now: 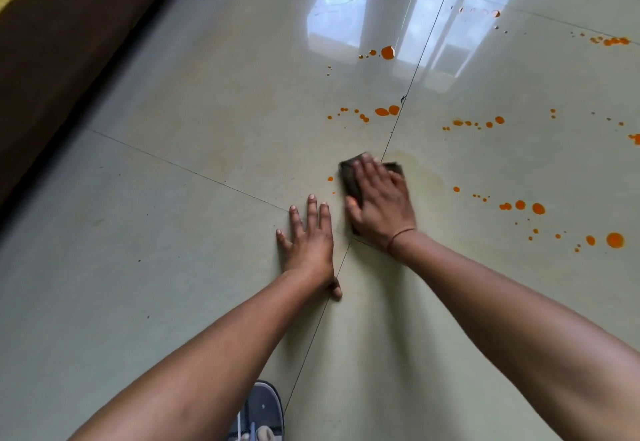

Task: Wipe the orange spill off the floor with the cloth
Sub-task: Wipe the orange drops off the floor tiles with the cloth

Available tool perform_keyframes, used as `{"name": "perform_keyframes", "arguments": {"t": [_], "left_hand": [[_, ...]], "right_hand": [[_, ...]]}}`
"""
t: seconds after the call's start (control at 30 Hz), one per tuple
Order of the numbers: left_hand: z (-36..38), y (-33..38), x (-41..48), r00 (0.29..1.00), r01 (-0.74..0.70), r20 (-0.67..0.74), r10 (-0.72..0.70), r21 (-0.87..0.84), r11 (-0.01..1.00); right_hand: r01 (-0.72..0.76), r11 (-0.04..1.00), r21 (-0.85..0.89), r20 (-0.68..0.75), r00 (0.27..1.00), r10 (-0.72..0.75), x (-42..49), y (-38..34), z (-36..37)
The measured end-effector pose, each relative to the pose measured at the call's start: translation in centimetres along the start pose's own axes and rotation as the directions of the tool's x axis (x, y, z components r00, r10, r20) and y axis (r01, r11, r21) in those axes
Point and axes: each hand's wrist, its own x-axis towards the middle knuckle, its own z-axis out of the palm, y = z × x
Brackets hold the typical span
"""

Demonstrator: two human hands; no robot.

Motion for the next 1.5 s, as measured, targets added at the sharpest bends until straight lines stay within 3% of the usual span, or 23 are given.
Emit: {"name": "perform_keyframes", "arguments": {"t": [0.13, 0.2, 0.27, 0.33, 0.43, 0.5, 0.53, 0.6, 0.63, 0.67, 0.73, 0.8, 0.83, 0.9, 0.97, 1.03, 1.1, 1.17, 1.23, 1.3, 1.37, 1.43, 1.5], "left_hand": [[0.8, -1.9, -1.2, 0.993, 0.082, -0.073, -0.091, -0.116, 0.990], [0.8, -1.9, -1.1, 0.994, 0.090, -0.052, -0.097, -0.121, 0.989], [0.9, -1.8, -0.8, 0.995, 0.095, -0.025, -0.099, -0.128, 0.987], [0.9, -1.7, -0.6, 0.995, 0.092, -0.027, -0.096, -0.134, 0.987], [0.8, -1.9, -0.7, 0.994, 0.102, -0.030, -0.107, -0.143, 0.984], [0.7, -1.8, -0.7, 0.994, 0.106, -0.016, -0.109, -0.132, 0.986], [0.7, -1.7, -0.7, 0.994, 0.106, -0.007, -0.108, -0.126, 0.986], [0.8, -1.5, -0.6, 0.994, 0.112, 0.003, -0.112, -0.123, 0.986], [0.7, -1.4, -0.5, 0.993, 0.115, 0.006, -0.115, -0.118, 0.986], [0.6, -1.3, -0.6, 0.993, 0.116, 0.019, -0.115, -0.116, 0.986], [0.3, -1.3, -0.7, 0.994, 0.105, 0.028, -0.102, -0.103, 0.989], [-0.1, -1.3, -1.0, 0.994, 0.110, 0.028, -0.108, -0.068, 0.992], [-0.4, -1.2, -1.0, 0.993, 0.115, 0.037, -0.114, -0.027, 0.993], [-0.7, -0.7, -0.7, 0.990, 0.120, 0.061, -0.126, 0.094, 0.988], [-1.0, 0.5, 0.0, 0.990, 0.114, 0.055, -0.133, 0.259, 0.959], [-1.5, 1.1, 0.7, 0.990, 0.093, 0.055, -0.127, 0.411, 0.907], [-2.9, 1.3, 1.4, 0.995, -0.019, 0.092, -0.042, 0.579, 0.815], [-6.0, 1.0, 1.6, 0.977, -0.214, 0.163, 0.140, 0.699, 0.682], [-9.3, 1.3, 2.8, 0.928, -0.336, 0.132, 0.349, 0.702, 0.628], [-10.3, 2.5, 4.8, 0.862, -0.422, 0.069, 0.502, 0.647, 0.635], [-9.4, 5.0, 6.8, 0.820, -0.527, 0.125, 0.558, 0.545, 0.653], [-8.1, 7.3, 8.1, 0.769, -0.612, 0.215, 0.601, 0.519, 0.597], [-7.3, 8.8, 8.7, 0.754, -0.636, 0.256, 0.605, 0.517, 0.574]], "right_hand": [[0.377, 0.924, -0.065, 0.101, 0.924, -0.370, -5.0, 1.2, 0.3], [0.309, 0.949, -0.071, 0.063, 0.950, -0.305, -3.5, 2.1, 0.1], [0.077, 0.996, -0.037, -0.004, 0.997, -0.077, 0.4, 0.1, 0.1], [0.053, 0.998, -0.015, -0.004, 0.999, -0.054, 2.0, -3.0, 0.1], [0.392, 0.919, -0.033, 0.117, 0.915, -0.386, -2.5, -2.6, 0.3], [0.497, 0.867, -0.050, 0.133, 0.863, -0.487, -4.3, 1.1, 0.2], [0.445, 0.894, -0.054, 0.106, 0.893, -0.438, -3.4, 2.2, 0.2], [0.139, 0.989, -0.042, 0.018, 0.990, -0.138, -0.1, 2.2, -0.2], [0.007, 1.000, -0.019, -0.009, 1.000, -0.007, 1.1, 0.8, -0.4], [-0.009, 1.000, 0.001, -0.021, 1.000, 0.009, 0.7, -0.8, -0.2], [0.184, 0.983, -0.005, 0.043, 0.982, -0.183, -3.9, -2.2, 0.5], [0.370, 0.929, 0.008, 0.148, 0.918, -0.367, -9.9, 0.2, 0.2], [0.360, 0.933, 0.012, 0.114, 0.926, -0.359, -10.7, 2.5, 0.1], [0.081, 0.997, -0.009, 0.061, 0.995, -0.080, -8.7, 5.9, -0.3], [-0.248, 0.969, 0.022, -0.006, 0.969, 0.248, -4.3, 6.4, -1.2], [-0.159, 0.987, 0.022, -0.002, 0.987, 0.159, -3.7, 4.2, -1.0], [0.148, 0.989, -0.021, 0.073, 0.987, -0.146, -8.4, 3.1, 0.0], [0.291, 0.957, -0.018, 0.176, 0.943, -0.283, -13.9, 4.8, -0.3], [0.216, 0.976, -0.043, 0.140, 0.968, -0.208, -14.9, 8.4, -0.7], [-0.001, 0.996, -0.084, 0.121, 0.993, 0.012, -12.6, 10.9, -1.3], [-0.151, 0.982, -0.109, 0.072, 0.985, 0.160, -9.0, 11.5, -1.4], [-0.272, 0.959, -0.084, 0.017, 0.962, 0.274, -7.6, 9.3, -0.7], [-0.268, 0.962, -0.059, 0.036, 0.962, 0.271, -9.9, 6.6, 0.2]]}}
